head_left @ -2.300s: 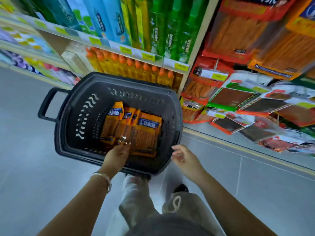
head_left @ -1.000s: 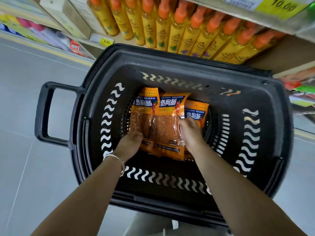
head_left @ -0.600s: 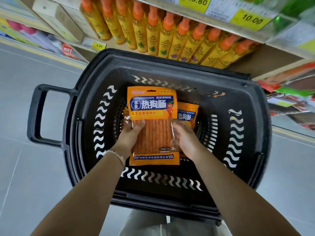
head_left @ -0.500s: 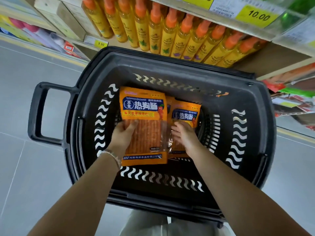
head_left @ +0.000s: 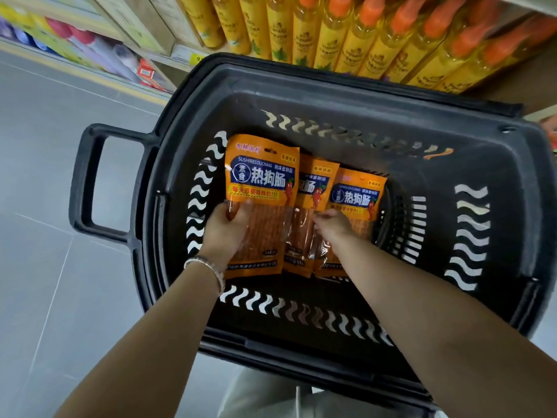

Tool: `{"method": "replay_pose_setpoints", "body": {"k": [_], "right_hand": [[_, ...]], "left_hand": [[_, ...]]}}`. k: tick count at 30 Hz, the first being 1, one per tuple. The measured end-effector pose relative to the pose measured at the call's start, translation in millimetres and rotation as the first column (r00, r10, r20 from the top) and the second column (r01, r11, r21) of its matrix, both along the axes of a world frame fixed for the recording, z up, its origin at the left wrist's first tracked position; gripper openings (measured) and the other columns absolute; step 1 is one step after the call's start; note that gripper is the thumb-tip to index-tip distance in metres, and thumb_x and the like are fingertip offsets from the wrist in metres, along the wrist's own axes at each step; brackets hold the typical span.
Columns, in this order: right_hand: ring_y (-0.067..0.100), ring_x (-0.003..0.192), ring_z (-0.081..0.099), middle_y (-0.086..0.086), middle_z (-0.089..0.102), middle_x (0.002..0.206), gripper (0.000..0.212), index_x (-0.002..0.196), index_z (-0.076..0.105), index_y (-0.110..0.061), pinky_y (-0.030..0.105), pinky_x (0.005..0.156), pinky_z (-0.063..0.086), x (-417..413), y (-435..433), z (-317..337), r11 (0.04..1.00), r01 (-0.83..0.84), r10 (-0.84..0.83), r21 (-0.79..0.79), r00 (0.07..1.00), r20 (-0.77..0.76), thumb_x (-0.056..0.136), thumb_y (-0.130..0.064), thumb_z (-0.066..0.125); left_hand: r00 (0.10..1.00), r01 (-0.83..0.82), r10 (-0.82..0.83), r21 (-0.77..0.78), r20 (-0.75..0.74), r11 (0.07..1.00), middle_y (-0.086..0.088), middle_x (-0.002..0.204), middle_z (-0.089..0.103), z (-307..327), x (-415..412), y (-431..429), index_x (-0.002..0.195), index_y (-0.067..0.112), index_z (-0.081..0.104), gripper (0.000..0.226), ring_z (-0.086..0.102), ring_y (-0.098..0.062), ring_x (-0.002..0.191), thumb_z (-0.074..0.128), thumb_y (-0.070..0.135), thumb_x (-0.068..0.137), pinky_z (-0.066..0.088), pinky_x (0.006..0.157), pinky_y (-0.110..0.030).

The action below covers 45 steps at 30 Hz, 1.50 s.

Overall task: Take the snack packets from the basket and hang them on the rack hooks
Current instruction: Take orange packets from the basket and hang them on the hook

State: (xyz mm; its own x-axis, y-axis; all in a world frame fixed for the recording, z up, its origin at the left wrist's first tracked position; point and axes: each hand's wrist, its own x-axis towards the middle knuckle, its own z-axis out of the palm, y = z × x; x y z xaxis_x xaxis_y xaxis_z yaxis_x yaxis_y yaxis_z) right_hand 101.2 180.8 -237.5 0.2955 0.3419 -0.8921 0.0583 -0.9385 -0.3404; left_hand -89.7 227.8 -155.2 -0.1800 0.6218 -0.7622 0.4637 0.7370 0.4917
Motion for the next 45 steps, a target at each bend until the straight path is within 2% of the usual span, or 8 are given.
{"method": "replay_pose_setpoints", "body": {"k": [16, 24, 28, 31, 35, 38, 41, 45], "right_hand": [[0.022, 0.067, 0.051, 0.008, 0.059, 0.069, 0.012, 0.077, 0.059, -0.016, 0.028, 0.062, 0.038, 84, -74, 211, 0.825, 0.397, -0.453, 0.402, 0.89, 0.053, 0.083, -0.009, 0.051], [0.017, 0.054, 0.044, -0.007, 0.045, 0.05, 0.039, 0.061, 0.049, -0.018, 0.037, 0.06, 0.032, 137, -106, 307, 0.614, 0.291, -0.639, 0.734, 0.729, 0.246, 0.081, -0.051, 0.056], [0.016, 0.066, 0.055, -0.003, 0.063, 0.066, 0.047, 0.077, 0.064, -0.021, 0.037, 0.07, 0.044, 170, -130, 348, 0.52, 0.208, -0.713, 0.829, 0.64, 0.286, 0.076, -0.068, 0.059], [0.014, 0.067, 0.055, -0.003, 0.062, 0.067, 0.04, 0.079, 0.061, -0.024, 0.037, 0.065, 0.042, 198, -153, 372, 0.507, 0.046, -0.738, 0.86, 0.539, 0.406, 0.085, -0.062, 0.051], [0.013, 0.088, 0.056, -0.001, 0.064, 0.092, 0.022, 0.109, 0.063, -0.018, 0.034, 0.077, 0.044, 247, -187, 389, 0.479, -0.105, -0.708, 0.871, 0.541, 0.454, 0.097, -0.031, 0.05], [0.011, 0.079, 0.052, -0.011, 0.059, 0.082, 0.018, 0.105, 0.063, -0.023, 0.027, 0.067, 0.036, 290, -208, 408, 0.489, -0.111, -0.718, 0.865, 0.512, 0.472, 0.097, -0.03, 0.048], [0.009, 0.065, 0.049, -0.013, 0.051, 0.063, 0.026, 0.071, 0.052, -0.029, 0.027, 0.054, 0.028, 327, -223, 439, 0.472, -0.162, -0.742, 0.867, 0.458, 0.489, 0.096, -0.034, 0.049], [0.024, 0.071, 0.056, 0.003, 0.06, 0.072, 0.029, 0.076, 0.058, -0.018, 0.033, 0.058, 0.034, 377, -236, 481, 0.417, -0.268, -0.748, 0.869, 0.443, 0.495, 0.097, -0.036, 0.048]], "left_hand": [[0.911, 0.271, -0.344, 0.297, 0.228, 0.915, 0.013, 0.071, 0.067, 185, 68, 9, 0.074, 0.024, 0.066, 0.011, 0.062, -0.006, 0.072, 0.064, 0.028, 0.084, 0.046, 0.061, -0.021], [0.841, 0.22, -0.451, 0.571, 0.301, 0.791, 0.029, 0.061, 0.061, 266, 139, 9, 0.07, 0.045, 0.064, 0.013, 0.061, -0.001, 0.07, 0.066, 0.041, 0.083, 0.043, 0.068, -0.024], [0.827, 0.202, -0.487, 0.66, 0.281, 0.724, 0.014, 0.1, 0.056, 304, 181, 1, 0.117, 0.027, 0.061, 0.058, 0.053, -0.009, 0.097, 0.046, 0.071, 0.082, 0.034, 0.086, -0.025], [0.764, 0.257, -0.602, 0.745, 0.233, 0.615, 0.013, 0.095, 0.06, 330, 220, -7, 0.102, 0.03, 0.062, 0.035, 0.054, 0.0, 0.084, 0.047, 0.059, 0.089, 0.031, 0.073, -0.006], [0.687, 0.283, -0.697, 0.81, 0.203, 0.514, -0.004, 0.11, 0.067, 350, 272, -31, 0.104, 0.026, 0.061, 0.011, 0.061, -0.018, 0.1, 0.056, 0.026, 0.094, 0.047, 0.087, -0.03], [0.661, 0.228, -0.719, 0.856, 0.214, 0.464, 0.002, 0.098, 0.069, 362, 309, -52, 0.101, 0.023, 0.061, 0.015, 0.062, 0.002, 0.085, 0.056, 0.012, 0.092, 0.047, 0.078, -0.016], [0.669, 0.132, -0.677, 0.846, 0.308, 0.516, 0.012, 0.086, 0.067, 381, 345, -70, 0.091, 0.023, 0.063, 0.007, 0.061, 0.012, 0.07, 0.058, 0.019, 0.091, 0.046, 0.065, -0.009], [0.704, -0.01, -0.6, 0.85, 0.38, 0.527, 0.026, 0.059, 0.064, 413, 390, -92, 0.074, 0.03, 0.06, 0.02, 0.06, 0.012, 0.058, 0.057, 0.037, 0.092, 0.047, 0.056, -0.009]]}}
